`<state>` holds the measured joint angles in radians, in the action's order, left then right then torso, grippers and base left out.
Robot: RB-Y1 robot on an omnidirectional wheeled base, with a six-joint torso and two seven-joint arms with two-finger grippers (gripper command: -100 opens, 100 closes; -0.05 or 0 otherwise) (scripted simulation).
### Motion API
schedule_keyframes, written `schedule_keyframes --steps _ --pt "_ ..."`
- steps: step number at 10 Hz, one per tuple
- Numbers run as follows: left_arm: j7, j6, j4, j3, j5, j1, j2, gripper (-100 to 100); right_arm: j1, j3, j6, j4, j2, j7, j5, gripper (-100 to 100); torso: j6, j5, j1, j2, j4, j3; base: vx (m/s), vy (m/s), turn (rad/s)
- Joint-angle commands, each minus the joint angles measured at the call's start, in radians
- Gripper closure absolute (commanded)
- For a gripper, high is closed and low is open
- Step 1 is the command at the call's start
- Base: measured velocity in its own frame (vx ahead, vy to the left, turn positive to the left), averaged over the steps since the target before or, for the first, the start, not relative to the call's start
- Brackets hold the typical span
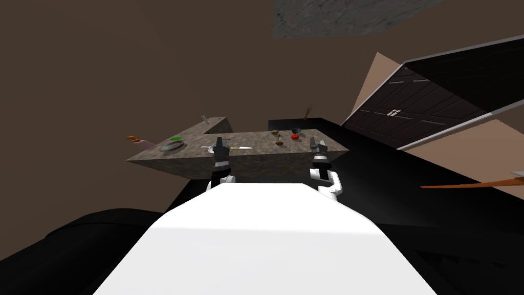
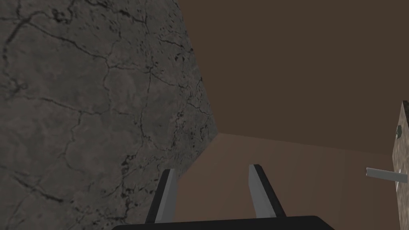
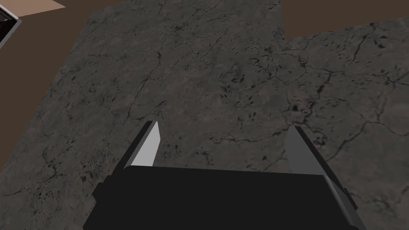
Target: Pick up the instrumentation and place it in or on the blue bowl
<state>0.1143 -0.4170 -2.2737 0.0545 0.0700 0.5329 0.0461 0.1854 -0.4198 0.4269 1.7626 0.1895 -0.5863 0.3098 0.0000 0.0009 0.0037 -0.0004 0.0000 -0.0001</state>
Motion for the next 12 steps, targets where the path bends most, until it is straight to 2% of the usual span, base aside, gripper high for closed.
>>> schedule_keyframes --steps 1,2,3,4,7,8,10,11,12 --pt "0.0 0.0 0.0 0.0 0.0 0.0 0.0 0 -0.046 -0.025 -0.012 -0.05 -0.001 -0.05 0.038 -100 0.0 0.0 0.0 0.0 0.0 0.0 0.007 0.079 0.02" --pt "0.0 0.0 0.0 0.0 0.0 0.0 0.0 0 -0.046 -0.025 -0.012 -0.062 -0.001 -0.061 0.038 -100 0.0 0.0 0.001 -0.001 0.0 0.0 0.017 0.066 0.005" --pt "0.0 0.0 0.0 0.0 0.0 0.0 0.0 0 -0.075 -0.04 -0.022 -0.091 0.0 -0.095 0.063 -100 0.0 0.0 0.001 -0.001 0.0 -0.001 0.026 0.064 0.011" --pt "0.0 0.0 0.0 0.0 0.0 0.0 0.0 0 -0.075 -0.04 -0.022 -0.101 0.0 -0.095 0.063 -100 0.0 0.0 0.0 -0.002 0.0 -0.001 0.017 0.047 0.006" --pt "0.0 0.0 0.0 0.0 0.0 0.0 0.0 0 -0.165 -0.082 -0.05 -0.21 0.003 -0.187 0.133 -100 0.0 0.0 0.001 -0.003 -0.001 -0.002 0.042 0.08 0.017" --pt "0.0 0.0 0.0 0.0 0.0 0.0 0.0 0 -0.165 -0.082 -0.05 -0.219 0.003 -0.196 0.133 -100 0.0 0.001 0.003 -0.004 -0.001 -0.002 0.046 0.069 0.005" --pt "0.0 0.0 0.0 0.0 0.0 0.0 0.0 0 -0.223 -0.106 -0.068 -0.287 0.001 -0.259 0.177 -100 0.0 0.0 0.0 -0.003 -0.001 -0.002 0.047 0.051 0.016" --pt "0.0 0.0 0.0 0.0 0.0 0.0 0.0 0 -0.223 -0.106 -0.068 -0.297 0.001 -0.259 0.177 -100 0.0 0.0 0.0 -0.004 -0.001 -0.002 0.055 0.044 0.007" --pt "0.0 0.0 0.0 0.0 0.0 0.0 0.0 0 -0.251 -0.116 -0.076 -0.335 -0.002 -0.288 0.197 -100 0.0 0.0 -0.001 -0.004 -0.001 -0.002 0.062 0.059 0.013"
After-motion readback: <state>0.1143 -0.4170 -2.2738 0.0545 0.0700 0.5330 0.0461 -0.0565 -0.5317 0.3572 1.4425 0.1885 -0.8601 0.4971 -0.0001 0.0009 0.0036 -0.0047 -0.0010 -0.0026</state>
